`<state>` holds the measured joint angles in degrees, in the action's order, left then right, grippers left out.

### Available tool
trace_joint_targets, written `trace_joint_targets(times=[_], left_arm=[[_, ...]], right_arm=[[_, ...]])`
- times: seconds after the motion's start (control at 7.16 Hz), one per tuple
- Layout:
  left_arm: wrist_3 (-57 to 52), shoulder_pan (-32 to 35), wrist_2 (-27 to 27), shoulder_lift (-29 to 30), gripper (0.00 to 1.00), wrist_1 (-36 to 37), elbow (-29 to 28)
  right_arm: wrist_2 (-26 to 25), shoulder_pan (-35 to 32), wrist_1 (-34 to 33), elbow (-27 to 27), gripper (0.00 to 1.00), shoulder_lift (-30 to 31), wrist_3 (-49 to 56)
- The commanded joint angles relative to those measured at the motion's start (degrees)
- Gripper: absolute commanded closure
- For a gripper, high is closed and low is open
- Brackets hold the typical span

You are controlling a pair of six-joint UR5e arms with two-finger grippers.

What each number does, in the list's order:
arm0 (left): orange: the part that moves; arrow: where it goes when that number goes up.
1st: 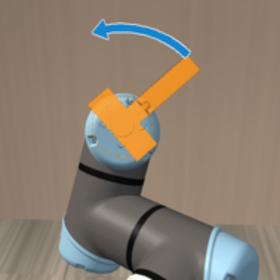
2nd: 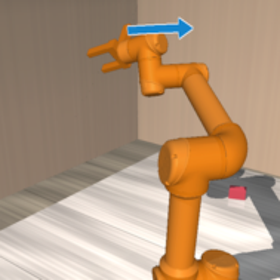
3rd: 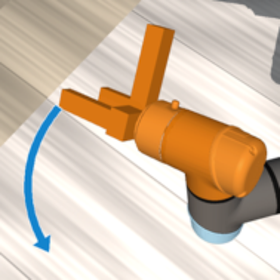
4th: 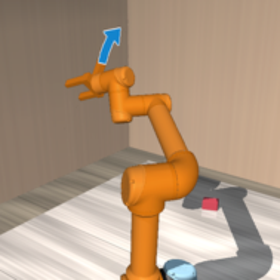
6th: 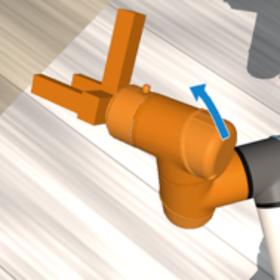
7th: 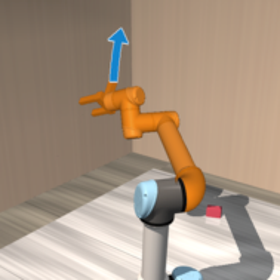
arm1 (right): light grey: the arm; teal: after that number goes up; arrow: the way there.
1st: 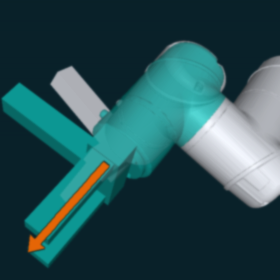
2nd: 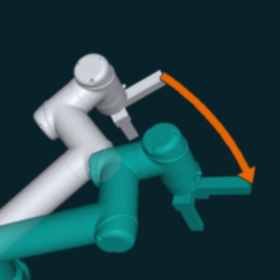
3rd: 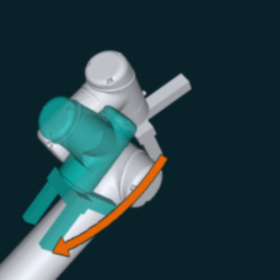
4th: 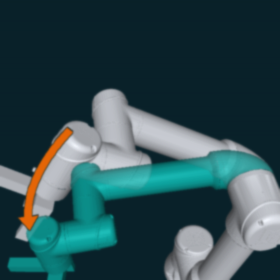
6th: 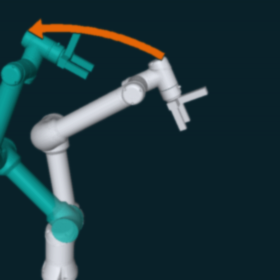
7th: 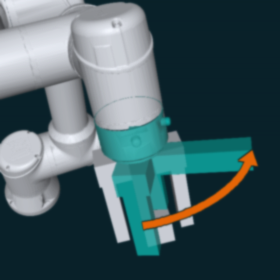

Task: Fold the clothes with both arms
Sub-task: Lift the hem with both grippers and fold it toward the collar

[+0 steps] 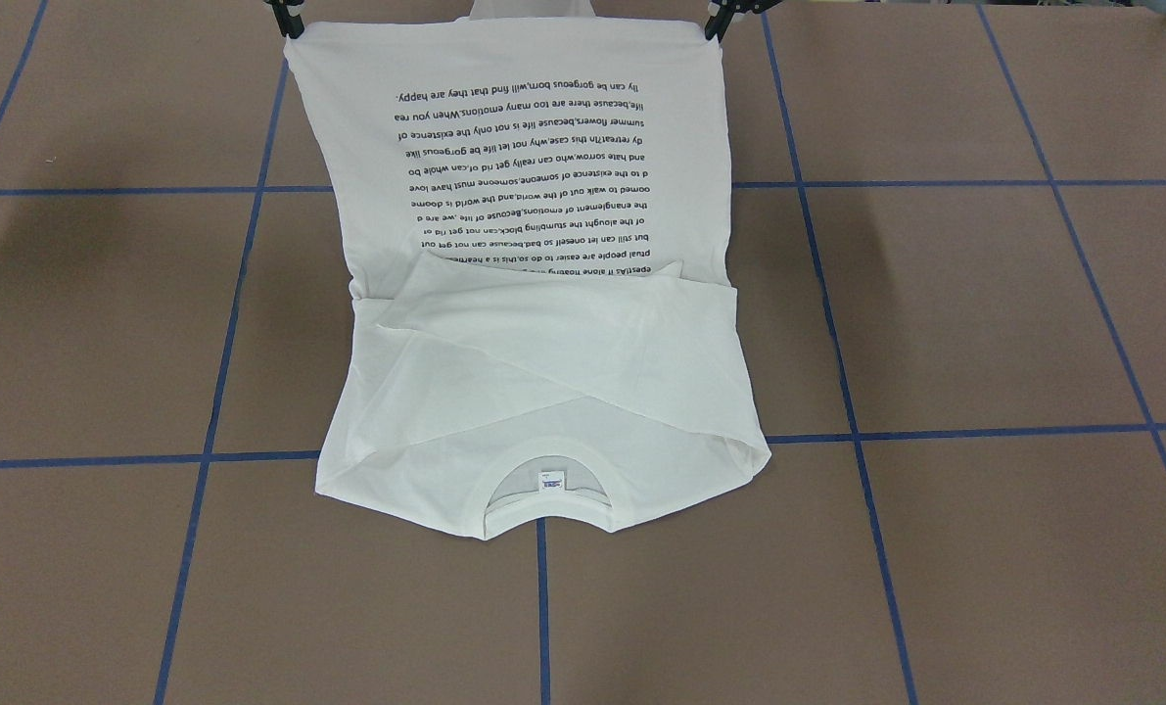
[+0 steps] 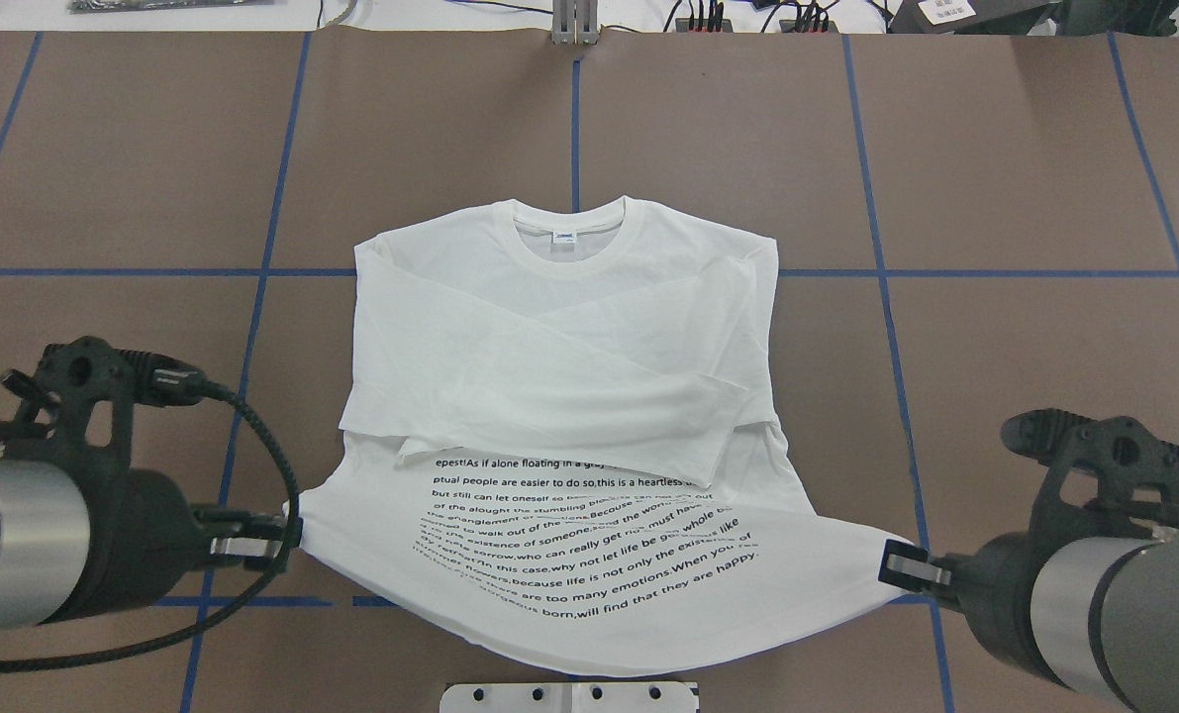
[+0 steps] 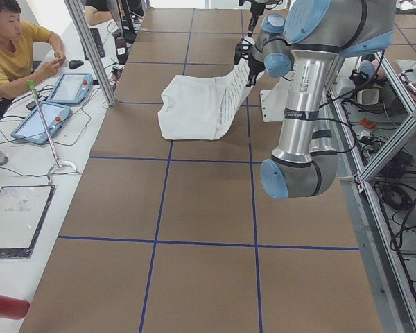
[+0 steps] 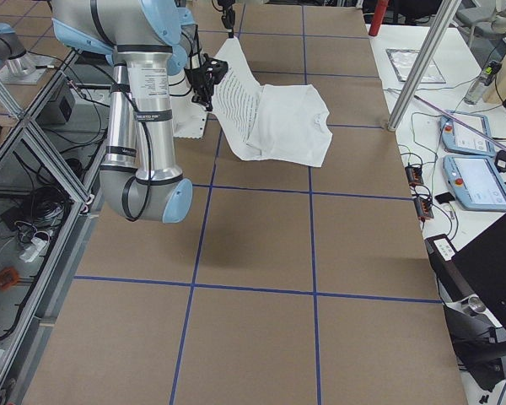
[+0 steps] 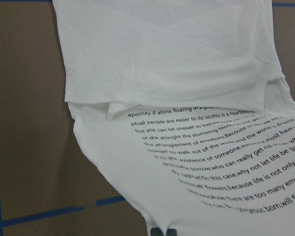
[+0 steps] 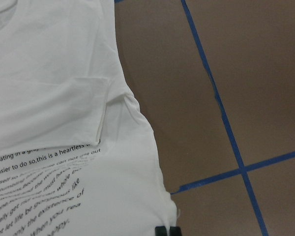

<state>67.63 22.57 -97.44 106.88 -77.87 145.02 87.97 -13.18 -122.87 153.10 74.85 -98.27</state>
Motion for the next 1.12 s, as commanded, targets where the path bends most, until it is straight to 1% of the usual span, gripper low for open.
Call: trace_joint_targets(times=[0.0, 0.14, 0.28, 0.42, 0.56, 0.7, 0.84, 0.98], left_arm=[[-12.8, 14.0, -0.4, 6.3, 1.0, 0.0, -10.8], [-14.7, 17.9, -0.4, 9.0, 1.0, -0.4, -16.1], [-16.0, 20.0, -0.1, 12.0, 1.0, -2.0, -22.3], [-17.6, 21.8, -0.1, 12.3, 1.0, -8.3, -28.0], [-17.6, 22.2, 0.1, 12.6, 1.0, -14.1, -34.3], [-17.7, 22.2, 0.3, 13.3, 1.0, -20.2, -41.0], [-17.7, 22.2, 0.4, 15.3, 1.0, -25.0, -48.2], [-17.7, 22.1, 0.5, 17.1, 1.0, -29.1, -55.0]], right_arm=[[3.2, -13.1, -2.1, -10.9, 1.0, -11.9, 8.4], [3.1, -17.4, -1.7, -15.9, 1.0, -14.4, 12.1], [3.1, -20.8, -0.2, -21.4, 1.0, -16.1, 16.1], [3.1, -23.8, 5.6, -27.9, 1.0, -17.0, 17.7], [3.1, -25.4, 12.6, -34.6, 1.0, -17.4, 18.6], [3.0, -26.4, 18.5, -41.4, 1.0, -19.0, 19.0], [2.8, -26.6, 21.2, -47.2, 1.0, -20.7, 20.0], [2.7, -26.9, 24.6, -51.7, 1.0, -21.0, 22.2]])
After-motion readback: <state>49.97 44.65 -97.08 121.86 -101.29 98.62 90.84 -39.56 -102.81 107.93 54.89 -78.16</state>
